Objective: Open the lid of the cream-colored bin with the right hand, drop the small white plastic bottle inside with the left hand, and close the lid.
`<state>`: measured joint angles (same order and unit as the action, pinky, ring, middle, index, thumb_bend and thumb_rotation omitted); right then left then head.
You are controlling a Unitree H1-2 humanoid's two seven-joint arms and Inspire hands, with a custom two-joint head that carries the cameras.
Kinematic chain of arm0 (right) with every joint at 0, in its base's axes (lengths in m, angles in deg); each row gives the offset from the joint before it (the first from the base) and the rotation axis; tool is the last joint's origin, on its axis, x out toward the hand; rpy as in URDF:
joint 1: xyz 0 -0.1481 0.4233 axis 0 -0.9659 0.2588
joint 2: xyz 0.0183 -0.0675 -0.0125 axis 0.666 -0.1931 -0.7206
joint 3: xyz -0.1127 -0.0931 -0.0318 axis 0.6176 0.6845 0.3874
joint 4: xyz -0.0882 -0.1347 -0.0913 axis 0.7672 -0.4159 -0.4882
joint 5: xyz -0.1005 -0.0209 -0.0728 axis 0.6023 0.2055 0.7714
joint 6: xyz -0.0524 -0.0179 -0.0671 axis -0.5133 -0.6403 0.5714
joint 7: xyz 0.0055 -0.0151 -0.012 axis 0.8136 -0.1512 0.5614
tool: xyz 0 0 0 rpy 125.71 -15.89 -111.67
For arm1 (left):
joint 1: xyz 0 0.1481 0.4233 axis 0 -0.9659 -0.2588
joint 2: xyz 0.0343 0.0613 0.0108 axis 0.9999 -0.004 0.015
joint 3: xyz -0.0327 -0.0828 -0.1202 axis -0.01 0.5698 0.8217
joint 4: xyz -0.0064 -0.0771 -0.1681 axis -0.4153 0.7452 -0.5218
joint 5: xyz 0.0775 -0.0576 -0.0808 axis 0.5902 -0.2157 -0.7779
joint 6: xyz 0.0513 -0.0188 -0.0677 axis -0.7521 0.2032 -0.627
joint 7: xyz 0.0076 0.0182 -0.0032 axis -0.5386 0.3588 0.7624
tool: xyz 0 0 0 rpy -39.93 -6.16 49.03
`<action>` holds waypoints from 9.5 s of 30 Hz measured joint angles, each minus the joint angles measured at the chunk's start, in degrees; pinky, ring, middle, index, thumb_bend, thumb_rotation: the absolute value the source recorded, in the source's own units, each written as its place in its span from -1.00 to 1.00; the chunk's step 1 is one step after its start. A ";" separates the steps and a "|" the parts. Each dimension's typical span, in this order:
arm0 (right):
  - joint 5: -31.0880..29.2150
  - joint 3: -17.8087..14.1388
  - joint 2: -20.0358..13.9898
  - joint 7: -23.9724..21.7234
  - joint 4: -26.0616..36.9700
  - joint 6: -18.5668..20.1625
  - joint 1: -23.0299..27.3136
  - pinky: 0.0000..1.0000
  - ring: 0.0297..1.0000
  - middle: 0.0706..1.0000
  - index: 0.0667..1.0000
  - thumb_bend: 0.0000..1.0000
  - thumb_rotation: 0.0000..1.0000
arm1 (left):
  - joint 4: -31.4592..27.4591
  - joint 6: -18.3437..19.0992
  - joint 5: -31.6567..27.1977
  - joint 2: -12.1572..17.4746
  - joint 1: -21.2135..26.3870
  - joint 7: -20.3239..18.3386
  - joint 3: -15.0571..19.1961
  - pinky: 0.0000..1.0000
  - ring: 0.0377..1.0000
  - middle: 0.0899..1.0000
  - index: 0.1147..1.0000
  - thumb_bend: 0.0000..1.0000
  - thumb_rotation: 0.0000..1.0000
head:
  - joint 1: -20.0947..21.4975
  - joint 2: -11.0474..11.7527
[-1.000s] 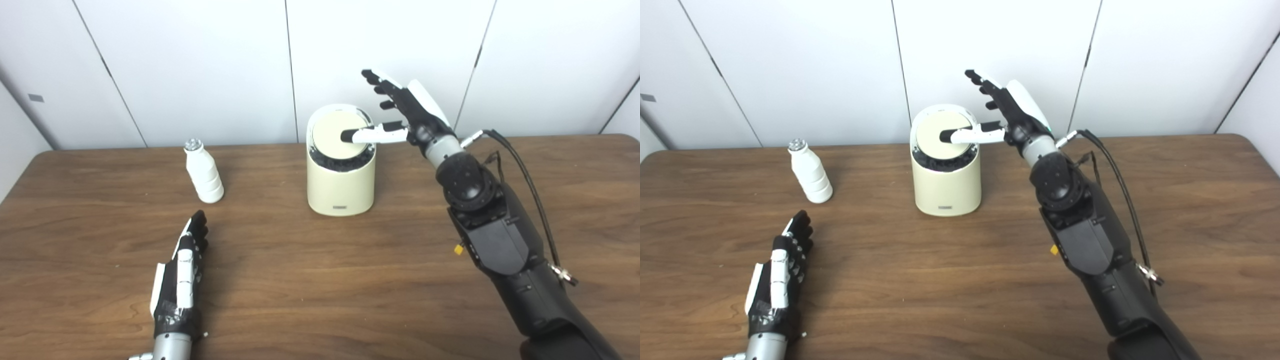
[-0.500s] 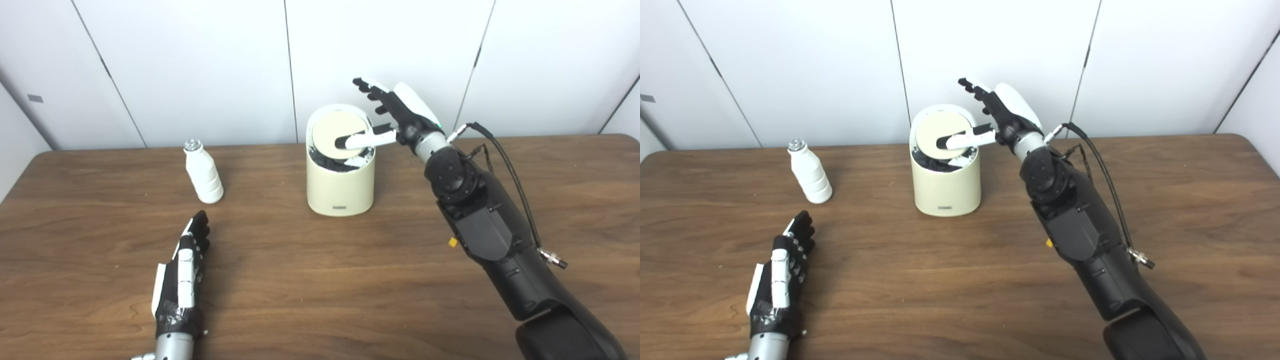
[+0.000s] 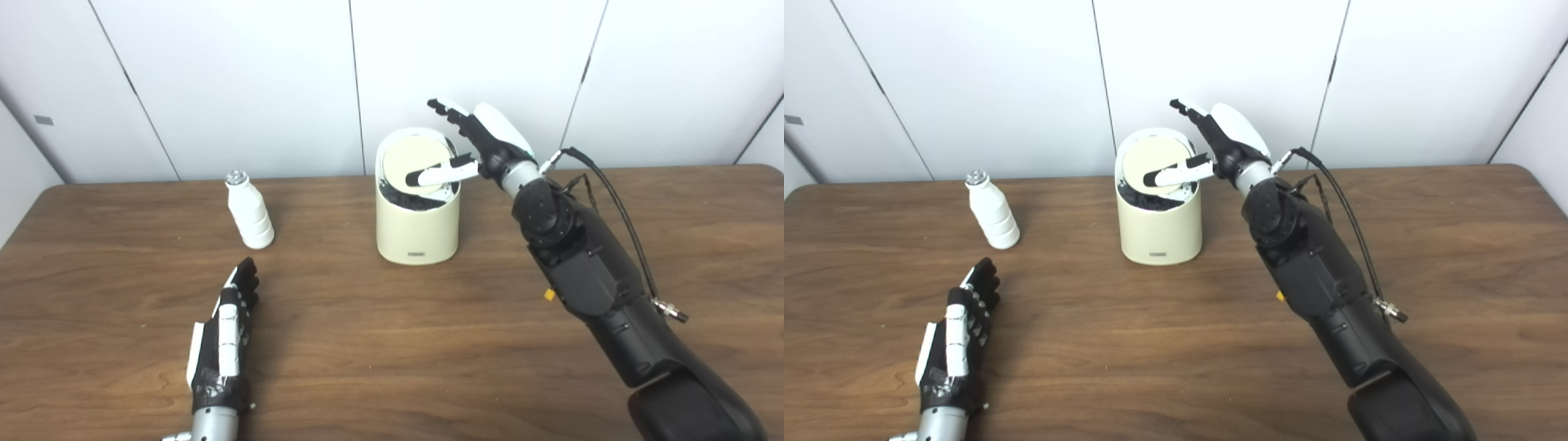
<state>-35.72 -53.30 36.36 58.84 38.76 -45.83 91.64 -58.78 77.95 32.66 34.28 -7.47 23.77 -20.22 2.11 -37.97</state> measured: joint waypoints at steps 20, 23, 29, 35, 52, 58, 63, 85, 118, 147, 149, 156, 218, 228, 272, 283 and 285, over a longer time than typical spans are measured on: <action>1.89 1.70 -0.59 1.40 0.61 -2.13 0.02 0.85 0.92 0.87 0.85 0.76 -0.48 | -0.04 0.05 0.01 -0.06 0.00 0.08 -0.13 0.97 0.94 0.90 0.85 0.25 1.00 | -0.18 -0.35; 1.87 1.58 -0.59 1.75 0.33 -2.09 -0.02 0.84 0.91 0.87 0.85 0.69 -0.33 | -0.03 0.06 0.00 -0.06 0.00 0.08 -0.23 0.97 0.94 0.91 0.86 0.25 1.00 | -0.09 -0.35; -9.86 -9.23 3.39 -2.29 -0.22 5.14 -1.85 0.93 0.95 0.92 0.85 0.29 0.48 | -0.04 0.02 0.00 -0.02 -0.04 0.07 -0.24 0.95 0.92 0.90 0.86 0.23 0.98 | -0.18 -0.18; -30.29 -25.07 10.26 -4.24 -0.32 9.84 -2.23 1.00 1.00 0.96 0.82 0.14 0.77 | -0.04 -0.02 -0.05 -0.02 0.02 0.08 -0.23 0.96 0.93 0.91 0.87 0.22 0.97 | 0.17 -0.18; -74.61 -20.22 2.53 15.14 7.42 10.03 -5.64 1.00 1.00 1.00 0.91 0.19 1.00 | -0.08 0.00 -0.13 0.25 -0.03 -0.03 -0.30 0.98 0.94 0.92 0.89 0.23 1.00 | 0.79 -0.18; -78.61 -18.64 0.05 19.09 12.64 10.05 -11.88 1.00 1.00 1.00 0.90 0.16 1.00 | -0.10 0.01 -0.40 0.45 -0.06 -0.19 -0.30 0.99 0.95 0.93 0.90 0.22 1.00 | 0.97 -0.09; -80.32 -18.95 -1.36 19.36 16.62 10.05 -15.84 1.00 1.00 1.00 0.91 0.20 1.00 | -0.10 0.04 -0.58 0.68 -0.06 -0.27 -0.31 1.00 0.96 0.94 0.90 0.22 1.00 | 1.14 -0.35; -58.04 -23.61 -2.24 7.26 24.59 -0.53 -38.95 1.00 1.00 0.94 0.85 0.27 0.93 | -0.05 0.18 -0.52 1.84 -0.03 -0.44 -0.23 1.00 0.97 0.93 0.89 0.28 1.00 | 1.23 -0.97; -44.05 -26.23 1.48 1.50 17.60 -24.52 -44.12 1.00 0.95 0.92 0.89 0.23 0.93 | -0.50 0.50 -0.11 1.31 -0.55 0.08 -0.63 0.98 0.96 0.92 0.88 0.29 0.96 | -11.33 -0.88; -39.15 -24.58 5.62 5.12 30.53 -12.42 -47.15 0.89 0.89 0.87 0.83 0.05 0.89 | -5.55 2.45 14.93 -0.04 -1.40 5.60 -0.91 0.65 0.75 0.76 0.77 0.67 -0.03 | -17.58 0.97; -39.18 -24.58 5.62 5.14 31.06 -12.17 -47.10 0.88 0.89 0.87 0.83 0.05 0.89 | -7.77 4.59 17.75 0.12 -0.70 6.50 -0.65 0.62 0.71 0.74 0.76 0.77 -0.05 | -16.88 0.88; -38.31 -24.58 5.41 4.95 30.39 -12.30 -47.00 0.97 0.93 0.87 0.85 0.07 0.91 | -12.45 10.81 23.01 3.17 4.88 5.85 -0.03 0.69 0.83 0.78 0.81 0.81 -0.10 | -16.44 1.05; -27.20 -21.74 2.03 4.22 24.83 -17.51 -47.52 0.89 0.86 0.76 0.83 0.34 0.96 | 20.33 22.88 46.78 18.46 31.87 8.39 -13.53 0.43 0.56 0.46 0.50 0.74 -0.39 | -13.89 0.35; -27.57 -21.76 2.01 4.20 24.59 -17.51 -47.49 0.89 0.88 0.78 0.86 0.37 0.96 | 20.31 22.91 46.83 18.71 31.87 8.39 -13.52 0.35 0.49 0.44 0.46 0.73 -0.41 | -13.97 -0.09; -27.74 -21.73 1.61 4.16 22.33 -20.56 -47.25 0.91 0.89 0.78 0.85 0.38 0.97 | 24.99 14.84 37.96 14.95 32.84 16.50 -7.68 -0.20 -0.22 -0.11 -0.14 0.00 -1.00 | -13.54 -0.62; -27.57 -21.75 1.55 4.16 22.33 -20.67 -47.25 0.88 0.87 0.77 0.86 0.34 0.97 | 27.29 11.74 37.65 14.45 32.86 20.04 -7.45 -0.19 -0.20 -0.09 -0.16 0.00 -1.00 | -12.83 -0.53; -27.50 -21.74 1.49 4.16 22.30 -20.72 -47.24 0.89 0.88 0.77 0.85 0.35 0.98 | 27.19 11.21 37.59 14.45 32.86 20.24 -7.45 -0.19 -0.20 -0.08 -0.17 0.00 -1.00 | -12.83 -0.44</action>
<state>-63.22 -75.04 37.85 63.01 61.06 -66.55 44.40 -31.59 89.17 70.25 48.73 25.38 44.01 -27.67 -10.72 -38.41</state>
